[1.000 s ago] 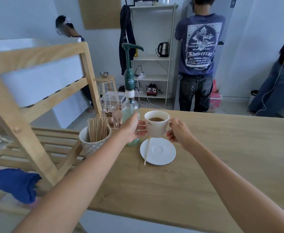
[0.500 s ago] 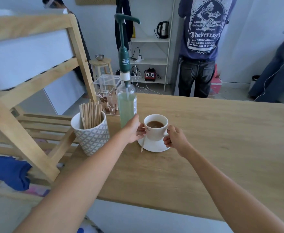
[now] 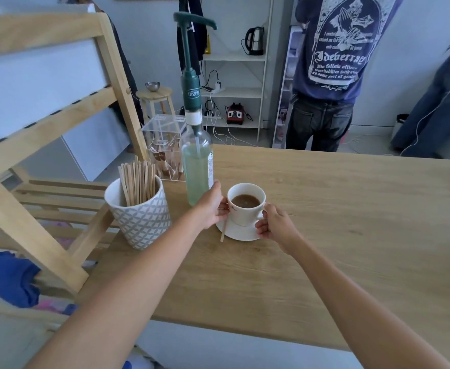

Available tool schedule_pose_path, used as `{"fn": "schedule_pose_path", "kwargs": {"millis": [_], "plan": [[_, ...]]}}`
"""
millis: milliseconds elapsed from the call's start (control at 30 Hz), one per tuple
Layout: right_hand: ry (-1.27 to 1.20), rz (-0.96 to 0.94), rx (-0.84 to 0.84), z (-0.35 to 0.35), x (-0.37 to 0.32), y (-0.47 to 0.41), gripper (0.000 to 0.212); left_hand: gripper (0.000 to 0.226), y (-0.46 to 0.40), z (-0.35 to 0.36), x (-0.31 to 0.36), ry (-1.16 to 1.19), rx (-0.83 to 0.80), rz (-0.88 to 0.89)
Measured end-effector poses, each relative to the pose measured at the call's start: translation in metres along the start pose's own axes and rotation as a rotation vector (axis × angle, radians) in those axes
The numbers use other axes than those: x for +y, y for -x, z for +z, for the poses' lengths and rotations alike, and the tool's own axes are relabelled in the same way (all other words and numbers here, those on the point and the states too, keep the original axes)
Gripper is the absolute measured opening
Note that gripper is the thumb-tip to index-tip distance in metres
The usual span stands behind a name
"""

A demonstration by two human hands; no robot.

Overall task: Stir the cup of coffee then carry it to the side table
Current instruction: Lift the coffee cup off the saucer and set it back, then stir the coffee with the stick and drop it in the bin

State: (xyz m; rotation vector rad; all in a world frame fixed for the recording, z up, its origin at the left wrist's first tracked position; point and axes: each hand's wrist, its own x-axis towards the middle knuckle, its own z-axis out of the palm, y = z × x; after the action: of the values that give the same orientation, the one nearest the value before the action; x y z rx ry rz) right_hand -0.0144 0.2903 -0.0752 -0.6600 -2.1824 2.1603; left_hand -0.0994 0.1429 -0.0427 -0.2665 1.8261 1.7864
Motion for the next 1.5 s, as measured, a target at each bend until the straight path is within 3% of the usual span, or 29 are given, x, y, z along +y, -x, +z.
{"fn": "schedule_pose_path", "kwargs": {"millis": [67, 133, 267, 333, 467, 633, 800, 967, 1167, 1333, 1500], "plan": [[0.038, 0.012, -0.006, -0.002, -0.003, 0.005, 0.033, 0.053, -0.001, -0.006, -0.006, -0.122, 0.040, 0.094], [0.152, -0.026, 0.088, -0.004, -0.005, 0.010, 0.037, 0.048, 0.000, -0.018, -0.018, -0.393, 0.140, 0.302], [0.484, -0.360, 0.356, -0.001, -0.002, 0.023, 0.029, 0.049, 0.004, -0.047, -0.050, -0.754, 0.298, 0.635], [0.682, -0.495, 0.279, 0.011, 0.005, 0.031, 0.023, 0.048, 0.002, -0.058, -0.066, -0.919, 0.326, 0.639], [1.086, -0.619, 0.036, 0.040, 0.023, 0.036, 0.035, 0.059, -0.001, -0.062, -0.087, -1.204, 0.356, 0.475], [1.270, -0.603, -0.069, 0.061, 0.027, 0.021, 0.051, 0.064, 0.000, -0.060, -0.099, -1.267, 0.396, 0.451], [1.277, -0.591, -0.093, 0.064, 0.028, 0.014, 0.040, 0.063, 0.001, -0.059, -0.107, -1.316, 0.433, 0.481], [1.235, -0.750, -0.016, 0.061, 0.023, 0.023, 0.034, 0.063, 0.001, -0.058, -0.108, -1.314, 0.417, 0.468], [0.826, -0.981, 0.196, 0.057, -0.018, 0.051, 0.020, 0.062, -0.001, -0.059, -0.109, -1.324, 0.417, 0.479], [0.516, -0.948, 0.405, 0.033, -0.072, 0.055, 0.021, 0.064, -0.003, -0.060, -0.109, -1.336, 0.401, 0.446], [0.628, -0.768, 0.396, 0.008, -0.087, 0.033, 0.028, 0.063, -0.001, -0.060, -0.110, -1.343, 0.399, 0.445]]}}
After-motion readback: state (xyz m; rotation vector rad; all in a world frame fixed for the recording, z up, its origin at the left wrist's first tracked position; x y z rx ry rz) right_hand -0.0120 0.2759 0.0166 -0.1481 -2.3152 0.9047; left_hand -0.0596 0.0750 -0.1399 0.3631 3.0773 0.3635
